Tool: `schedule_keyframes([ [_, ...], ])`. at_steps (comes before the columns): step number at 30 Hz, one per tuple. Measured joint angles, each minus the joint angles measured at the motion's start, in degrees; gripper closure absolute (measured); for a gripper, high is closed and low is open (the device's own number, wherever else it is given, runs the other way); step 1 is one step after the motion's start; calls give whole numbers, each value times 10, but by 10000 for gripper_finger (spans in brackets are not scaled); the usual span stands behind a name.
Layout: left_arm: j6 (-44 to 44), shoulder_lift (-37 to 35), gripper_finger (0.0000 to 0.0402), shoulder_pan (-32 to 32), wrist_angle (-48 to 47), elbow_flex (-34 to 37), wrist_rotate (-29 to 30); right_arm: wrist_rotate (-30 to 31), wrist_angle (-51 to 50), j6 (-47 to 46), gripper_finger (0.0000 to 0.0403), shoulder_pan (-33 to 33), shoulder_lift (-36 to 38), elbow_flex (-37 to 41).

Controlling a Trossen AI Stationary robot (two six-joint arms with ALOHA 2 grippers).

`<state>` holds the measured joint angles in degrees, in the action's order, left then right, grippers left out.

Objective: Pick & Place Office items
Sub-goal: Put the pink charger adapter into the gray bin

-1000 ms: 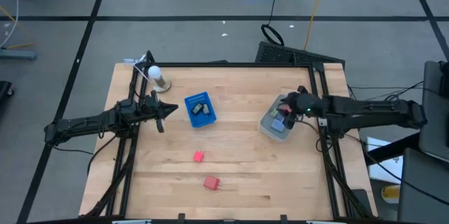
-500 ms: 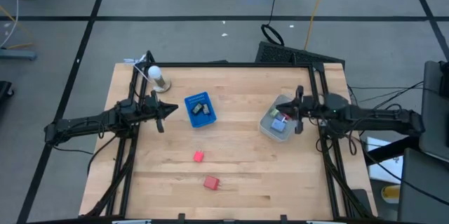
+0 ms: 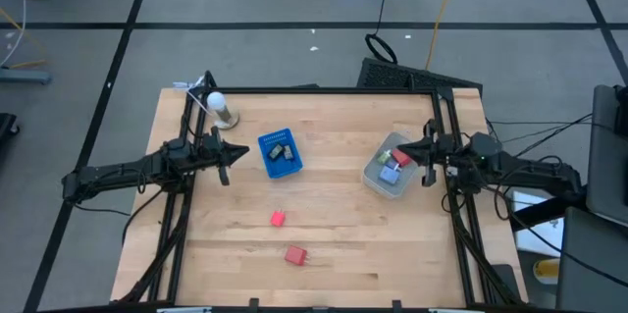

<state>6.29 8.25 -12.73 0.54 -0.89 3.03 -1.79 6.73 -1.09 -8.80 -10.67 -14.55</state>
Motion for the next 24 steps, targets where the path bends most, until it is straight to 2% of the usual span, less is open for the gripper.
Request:
schedule_keyframes([
  [5, 0, 0, 380, 0, 0, 0, 0, 0, -5, -6, 402, 0, 28, 10],
  [14, -1, 0, 380, 0, 0, 0, -1, 3, 83, 2, 402, -3, 77, 113],
  [18, 0, 0, 380, 0, -1, 0, -2, 16, 73, 1, 402, -6, 89, 115],
  [24, -2, 0, 380, 0, -2, 0, -2, -2, 33, 1, 402, -5, 90, 116],
])
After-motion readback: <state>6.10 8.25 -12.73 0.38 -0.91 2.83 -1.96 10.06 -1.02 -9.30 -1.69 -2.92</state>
